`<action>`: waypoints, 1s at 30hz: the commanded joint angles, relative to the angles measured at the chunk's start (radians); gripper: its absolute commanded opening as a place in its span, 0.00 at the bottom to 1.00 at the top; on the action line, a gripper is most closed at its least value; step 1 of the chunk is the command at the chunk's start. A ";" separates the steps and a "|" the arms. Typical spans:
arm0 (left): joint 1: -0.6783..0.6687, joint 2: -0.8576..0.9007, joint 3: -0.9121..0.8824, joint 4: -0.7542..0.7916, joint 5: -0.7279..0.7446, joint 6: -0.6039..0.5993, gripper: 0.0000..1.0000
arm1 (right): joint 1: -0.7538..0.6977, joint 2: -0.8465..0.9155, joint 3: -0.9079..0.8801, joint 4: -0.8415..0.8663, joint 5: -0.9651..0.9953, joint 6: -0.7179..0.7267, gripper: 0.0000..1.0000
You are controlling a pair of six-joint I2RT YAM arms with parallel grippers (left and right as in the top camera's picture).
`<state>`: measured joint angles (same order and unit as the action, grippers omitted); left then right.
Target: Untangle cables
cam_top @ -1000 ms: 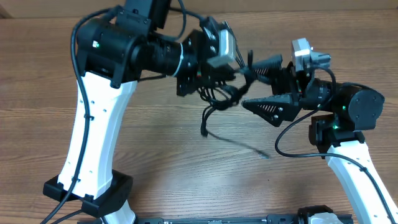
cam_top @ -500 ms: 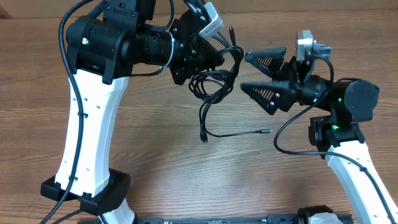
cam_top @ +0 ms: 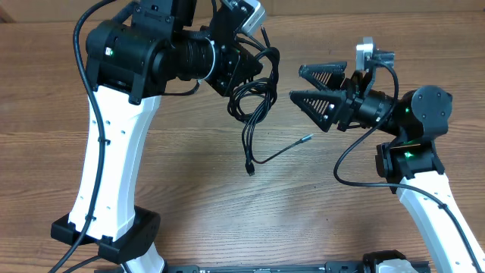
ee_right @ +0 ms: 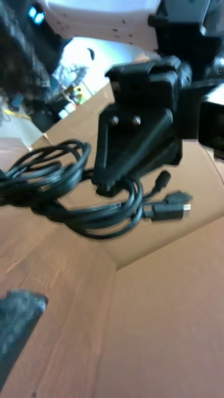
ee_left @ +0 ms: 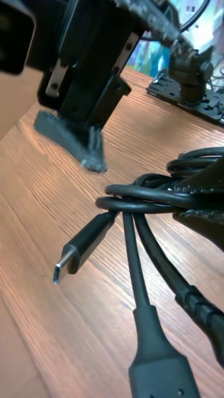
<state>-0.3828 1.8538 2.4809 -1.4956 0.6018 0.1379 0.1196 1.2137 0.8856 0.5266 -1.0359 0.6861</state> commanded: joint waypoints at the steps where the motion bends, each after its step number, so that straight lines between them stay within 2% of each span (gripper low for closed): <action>1: -0.029 0.010 0.008 0.005 -0.034 -0.089 0.04 | 0.004 -0.007 0.013 0.008 0.002 -0.025 0.80; 5: -0.066 0.010 0.008 0.017 -0.077 -0.095 0.04 | 0.004 -0.007 0.014 -0.056 0.104 -0.032 0.81; 9: -0.089 0.010 0.008 0.031 -0.201 -0.168 0.04 | 0.005 -0.007 0.041 -0.165 0.146 -0.085 0.87; 14: -0.087 0.010 0.008 0.034 -0.322 -0.251 0.04 | 0.005 -0.007 0.174 -0.435 0.183 -0.233 0.89; 18: -0.086 0.010 0.008 0.035 -0.321 -0.246 0.04 | 0.005 -0.007 0.295 -0.663 0.191 -0.405 0.91; 21: -0.089 0.010 0.008 0.035 -0.312 -0.242 0.04 | 0.006 -0.007 0.333 -0.764 0.190 -0.509 0.92; 27: -0.100 0.023 0.008 0.051 -0.261 -0.243 0.04 | 0.066 -0.007 0.333 -0.802 0.209 -0.601 0.89; 30: -0.109 0.035 0.008 0.060 -0.203 -0.254 0.04 | 0.148 -0.007 0.333 -0.828 0.376 -0.641 0.89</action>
<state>-0.4767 1.8668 2.4809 -1.4475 0.3233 -0.0883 0.1989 1.2148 1.2022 -0.2840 -0.8154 0.1299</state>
